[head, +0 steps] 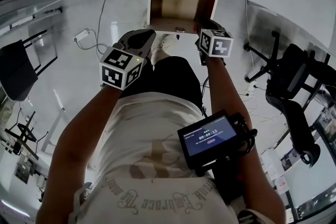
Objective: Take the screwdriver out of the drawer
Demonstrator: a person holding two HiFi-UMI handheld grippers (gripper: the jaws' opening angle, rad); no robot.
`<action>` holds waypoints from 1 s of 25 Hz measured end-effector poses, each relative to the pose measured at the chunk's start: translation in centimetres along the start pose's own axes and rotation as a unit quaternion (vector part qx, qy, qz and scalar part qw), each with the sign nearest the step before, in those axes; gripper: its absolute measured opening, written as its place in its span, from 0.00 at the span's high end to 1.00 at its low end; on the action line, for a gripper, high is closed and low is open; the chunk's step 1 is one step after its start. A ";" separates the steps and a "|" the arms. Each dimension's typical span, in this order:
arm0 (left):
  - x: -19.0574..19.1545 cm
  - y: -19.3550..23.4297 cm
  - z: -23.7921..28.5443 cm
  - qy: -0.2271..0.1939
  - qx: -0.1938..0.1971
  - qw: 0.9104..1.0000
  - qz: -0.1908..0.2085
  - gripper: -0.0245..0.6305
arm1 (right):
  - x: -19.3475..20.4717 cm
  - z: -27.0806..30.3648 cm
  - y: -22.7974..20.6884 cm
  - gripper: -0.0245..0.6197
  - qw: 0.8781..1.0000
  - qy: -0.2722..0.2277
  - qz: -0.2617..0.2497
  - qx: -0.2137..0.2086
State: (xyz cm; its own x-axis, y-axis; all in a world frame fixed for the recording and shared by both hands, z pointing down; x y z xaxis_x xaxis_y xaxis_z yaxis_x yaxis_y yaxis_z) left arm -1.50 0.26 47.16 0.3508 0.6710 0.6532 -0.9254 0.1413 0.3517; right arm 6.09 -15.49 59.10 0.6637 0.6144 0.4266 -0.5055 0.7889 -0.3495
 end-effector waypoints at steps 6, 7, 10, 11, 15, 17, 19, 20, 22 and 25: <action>-1.9 0.8 -0.5 -0.010 -0.004 1.000 0.009 0.93 | -1.1 -1.2 1.8 0.85 1.000 -0.016 -0.006 -0.024; -2.1 1.2 -0.5 -0.012 -0.005 1.000 0.010 0.93 | -1.2 -1.2 2.2 0.85 0.999 -0.019 -0.007 -0.027; -2.9 2.1 -0.4 -0.020 -0.007 1.000 0.017 0.93 | -1.7 -1.4 3.1 0.85 0.999 -0.028 -0.012 -0.034; -3.3 2.1 -0.4 -0.021 -0.006 1.000 0.020 0.93 | -2.0 -1.7 3.2 0.85 0.999 -0.032 -0.013 -0.037; -5.1 0.6 -0.7 -0.028 -0.005 0.999 0.032 0.93 | -2.9 -4.8 3.4 0.85 0.998 -0.053 -0.009 -0.045; -5.7 0.0 -0.9 -0.032 -0.006 0.999 0.034 0.93 | -3.3 -6.2 3.4 0.85 0.997 -0.064 -0.005 -0.047; -6.4 -0.8 -1.6 -0.036 -0.007 0.999 0.037 0.93 | -3.8 -8.0 3.8 0.85 0.996 -0.076 -0.006 -0.050; -6.8 -1.3 -2.0 -0.039 -0.008 0.998 0.039 0.93 | -4.1 -9.1 4.0 0.85 0.995 -0.082 -0.009 -0.052; -7.4 -2.0 -2.7 -0.043 -0.010 0.998 0.043 0.93 | -4.7 -10.8 4.5 0.85 0.994 -0.092 -0.015 -0.058; -7.7 -2.2 -3.4 -0.050 -0.015 0.998 0.044 0.93 | -5.4 -12.4 5.2 0.85 0.992 -0.105 -0.021 -0.069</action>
State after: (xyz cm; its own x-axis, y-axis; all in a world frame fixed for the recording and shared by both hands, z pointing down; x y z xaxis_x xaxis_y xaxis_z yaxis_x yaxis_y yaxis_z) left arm -2.69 -2.73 39.06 0.2796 0.6066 0.7442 -0.9565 0.1085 0.2710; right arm 6.69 -14.93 44.60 0.5455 0.5820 0.6031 -0.3901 0.8132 -0.4320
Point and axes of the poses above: the fingertips, and each gripper's own axes: z forward along the fingers, y to its left, x out of its underside, the point moved 1 cm from there along -z, backward along the fingers, and after that the axes turned 8 degrees about z, right-handed, at the moved point
